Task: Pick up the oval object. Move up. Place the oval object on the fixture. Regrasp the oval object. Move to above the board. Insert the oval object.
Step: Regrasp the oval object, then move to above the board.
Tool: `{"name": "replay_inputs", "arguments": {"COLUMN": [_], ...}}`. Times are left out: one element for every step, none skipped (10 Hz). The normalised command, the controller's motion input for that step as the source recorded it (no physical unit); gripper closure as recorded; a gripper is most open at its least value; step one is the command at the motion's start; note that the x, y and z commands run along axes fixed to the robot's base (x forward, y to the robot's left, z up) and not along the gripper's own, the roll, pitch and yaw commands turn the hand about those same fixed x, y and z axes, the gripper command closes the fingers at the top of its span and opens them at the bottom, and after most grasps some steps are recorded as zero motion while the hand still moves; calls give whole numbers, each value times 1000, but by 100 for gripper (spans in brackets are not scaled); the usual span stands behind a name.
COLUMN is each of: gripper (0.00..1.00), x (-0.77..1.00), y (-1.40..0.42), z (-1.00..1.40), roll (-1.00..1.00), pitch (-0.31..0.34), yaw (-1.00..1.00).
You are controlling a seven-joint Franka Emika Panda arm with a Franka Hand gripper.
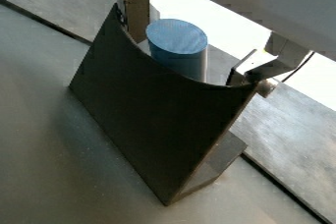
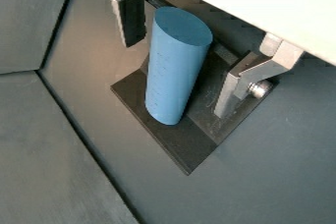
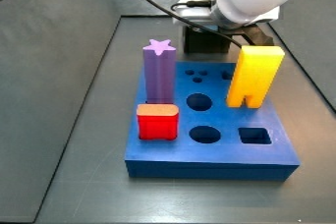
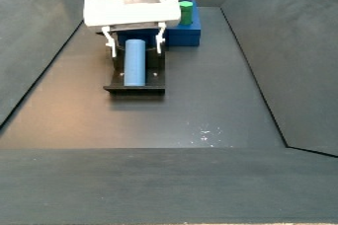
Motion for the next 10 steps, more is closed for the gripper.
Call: {"name": "replay_inputs", "arguments": {"gripper": [0, 0, 100, 100, 100, 100, 100, 100, 100, 100], "x": [3, 3, 0, 101, 97, 86, 79, 72, 63, 67], "y": [-11, -11, 0, 55, 54, 52, 52, 52, 53, 57], "z": [-167, -167, 0, 1000, 1000, 1000, 1000, 1000, 1000, 1000], "roll": [57, 57, 0, 47, 45, 49, 51, 59, 51, 18], "pitch": [-25, -25, 0, -399, -388, -353, -307, -215, -141, 36], "yaw": [-65, -65, 0, 67, 36, -44, -137, -257, -313, -290]}}
